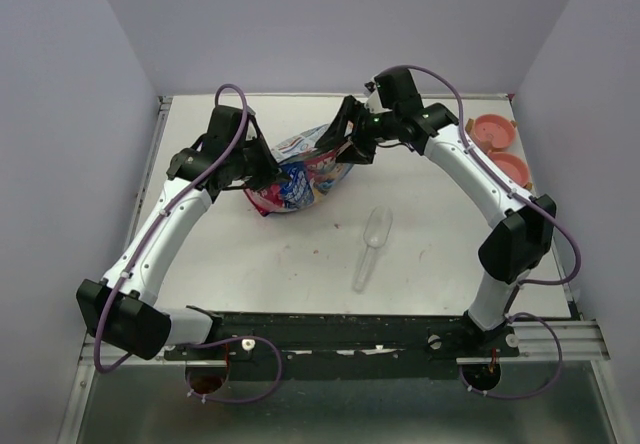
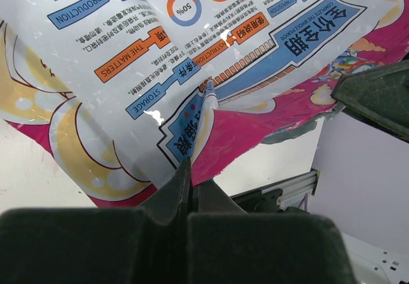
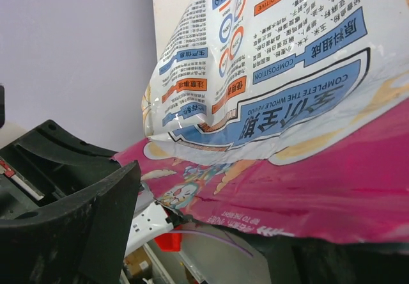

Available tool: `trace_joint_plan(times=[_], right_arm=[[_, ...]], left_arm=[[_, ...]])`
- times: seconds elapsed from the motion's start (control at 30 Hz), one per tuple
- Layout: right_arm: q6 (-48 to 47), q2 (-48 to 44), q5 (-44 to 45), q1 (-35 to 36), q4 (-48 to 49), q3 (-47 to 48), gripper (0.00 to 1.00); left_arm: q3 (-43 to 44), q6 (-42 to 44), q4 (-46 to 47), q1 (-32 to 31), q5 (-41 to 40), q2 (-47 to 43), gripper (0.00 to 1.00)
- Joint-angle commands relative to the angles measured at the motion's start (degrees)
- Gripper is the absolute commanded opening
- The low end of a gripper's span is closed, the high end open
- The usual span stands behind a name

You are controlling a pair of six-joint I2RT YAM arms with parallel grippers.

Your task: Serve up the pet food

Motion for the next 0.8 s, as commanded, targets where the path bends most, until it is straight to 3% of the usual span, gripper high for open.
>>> trace_joint_plan(times=[0.0, 0.1, 0.23, 0.27, 0.3, 0.37, 0.47, 0.53, 0.67, 0.77], right_arm=[[3.0, -2.9, -1.9, 0.4, 3.5, -3.3, 0.72], [4.3, -2.1, -3.0, 0.5, 4.0, -4.2, 0.56], [5.0, -0.3, -2.6, 0.8, 2.2, -0.5, 0.2], [5.4, 0.1, -2.5, 0.9, 2.0, 0.7, 0.05], [5.7, 0.7, -2.6, 0.9, 1.5, 1.7, 0.01], [5.5, 1.8, -2.1, 1.1, -0.1, 4.1, 0.0], [5.0, 2.7, -2.2, 1.2, -1.5, 6.1, 0.0], [4.4, 3.2, -2.4, 1.3, -2.4, 7.2, 0.0], [0.8, 5.2, -2.7, 1.6, -5.1, 10.3, 0.0], [-2.7, 7.1, -3.2, 2.2, -6.6, 13.4, 0.0]], left_arm=[[1.1, -2.1, -0.9, -0.4, 6.7, -2.9, 0.0], [0.8, -1.2, 0.0, -0.4, 8.1, -2.9, 0.0], [1.5, 5.1, 1.0, -1.8, 8.2, -3.9, 0.0], [1.5, 6.7, 1.1, -2.4, 7.7, -4.4, 0.0], [1.5, 7.8, 1.1, -3.1, 7.3, -4.7, 0.0], [1.7, 9.5, 1.0, -4.4, 7.3, -4.6, 0.14], [2.7, 11.6, 1.8, -5.9, 7.4, -4.5, 0.51], [5.0, 13.7, 1.8, -6.1, 7.8, -3.2, 0.66], [15.6, 19.6, -3.8, -6.2, 7.8, 3.1, 0.69], [22.0, 23.0, -7.7, -6.2, 5.4, 7.8, 0.56]])
